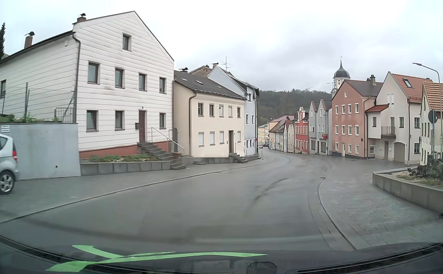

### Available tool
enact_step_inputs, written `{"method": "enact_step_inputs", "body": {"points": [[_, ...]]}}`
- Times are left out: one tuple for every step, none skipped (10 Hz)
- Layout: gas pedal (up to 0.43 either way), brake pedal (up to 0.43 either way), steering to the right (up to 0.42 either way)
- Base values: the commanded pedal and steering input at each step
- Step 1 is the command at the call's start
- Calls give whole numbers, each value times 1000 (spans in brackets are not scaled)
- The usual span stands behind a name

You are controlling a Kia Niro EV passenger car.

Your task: Follow the waypoints while adhering to traffic rules and regulations

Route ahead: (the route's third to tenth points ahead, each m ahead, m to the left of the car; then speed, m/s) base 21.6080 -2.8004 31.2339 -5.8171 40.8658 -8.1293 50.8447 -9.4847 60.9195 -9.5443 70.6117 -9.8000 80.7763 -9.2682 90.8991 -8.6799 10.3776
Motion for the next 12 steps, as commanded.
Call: {"method": "enact_step_inputs", "body": {"points": [[0,128,99],[0,134,103],[0,128,104],[0,110,104],[0,110,102],[0,104,102],[0,98,98],[0,98,89],[0,104,78],[0,104,73],[0,98,69],[0,98,65]]}}
